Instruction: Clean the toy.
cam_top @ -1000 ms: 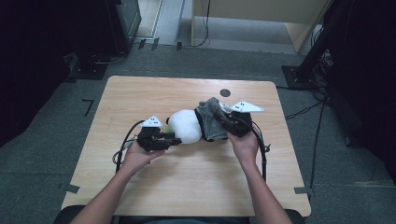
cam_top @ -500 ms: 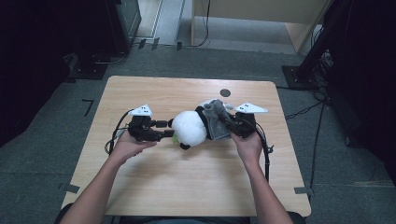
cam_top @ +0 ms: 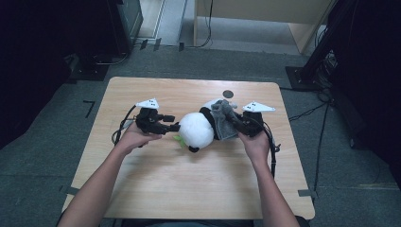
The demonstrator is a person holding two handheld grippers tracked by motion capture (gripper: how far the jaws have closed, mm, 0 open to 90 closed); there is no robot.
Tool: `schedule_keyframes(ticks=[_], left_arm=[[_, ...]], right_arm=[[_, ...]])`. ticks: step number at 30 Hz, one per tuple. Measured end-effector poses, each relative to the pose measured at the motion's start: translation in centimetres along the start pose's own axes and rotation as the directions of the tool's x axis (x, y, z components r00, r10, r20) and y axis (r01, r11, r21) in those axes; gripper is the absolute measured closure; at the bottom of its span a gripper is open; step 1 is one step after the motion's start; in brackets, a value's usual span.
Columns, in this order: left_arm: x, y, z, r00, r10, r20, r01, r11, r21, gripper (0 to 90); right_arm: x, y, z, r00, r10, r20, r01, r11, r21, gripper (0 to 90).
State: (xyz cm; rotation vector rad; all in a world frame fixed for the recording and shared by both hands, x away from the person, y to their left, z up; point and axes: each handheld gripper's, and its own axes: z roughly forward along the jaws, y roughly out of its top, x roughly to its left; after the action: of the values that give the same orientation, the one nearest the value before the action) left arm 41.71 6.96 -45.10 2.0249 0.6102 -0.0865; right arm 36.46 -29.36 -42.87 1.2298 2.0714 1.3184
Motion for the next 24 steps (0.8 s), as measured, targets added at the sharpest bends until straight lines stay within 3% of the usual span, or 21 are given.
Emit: schedule_keyframes(ticks=[2, 4, 12, 16, 21, 23, 24], left_arm=[[0.1, 0.1, 0.9, 1.0000, 0.001, 0.008, -0.001, 0.9986, 0.053, 39.7], [0.0, 0.2, 1.7, 0.9996, 0.008, 0.027, -0.009, 0.9978, 0.066, 39.5], [0.6, -0.4, 3.2, 0.9950, 0.004, 0.100, -0.012, 0.9970, 0.076, 34.0], [0.1, -0.5, 3.4, 0.9940, 0.045, 0.100, -0.055, 0.9940, 0.095, 39.0], [-1.3, -0.5, 3.7, 0.9892, 0.140, 0.041, -0.144, 0.9818, 0.123, 57.7], [-1.9, -0.7, 3.6, 0.9869, 0.161, 0.008, -0.161, 0.9809, 0.109, 65.1], [-2.1, -0.8, 3.5, 0.9881, 0.154, -0.010, -0.152, 0.9836, 0.097, 67.6]], right_arm=[[-0.2, -0.1, 0.0, 0.9999, 0.008, -0.011, -0.008, 1.000, -0.002, 78.4], [-0.2, -0.1, 0.2, 0.9997, 0.013, -0.019, -0.013, 1.000, -0.001, 78.4], [0.3, -0.6, 1.1, 0.9992, 0.020, -0.036, -0.019, 1.000, 0.021, 78.9], [0.9, -0.6, 1.7, 0.9997, -0.008, -0.025, 0.008, 1.000, 0.024, 79.0], [1.0, -0.7, 2.1, 0.9997, 0.001, -0.026, -0.001, 1.000, 0.012, 79.0], [1.1, -0.5, 2.0, 0.9999, -0.008, -0.012, 0.008, 1.000, 0.010, 79.0], [1.1, -0.4, 1.9, 0.9999, -0.009, -0.007, 0.009, 1.000, 0.008, 79.0]])
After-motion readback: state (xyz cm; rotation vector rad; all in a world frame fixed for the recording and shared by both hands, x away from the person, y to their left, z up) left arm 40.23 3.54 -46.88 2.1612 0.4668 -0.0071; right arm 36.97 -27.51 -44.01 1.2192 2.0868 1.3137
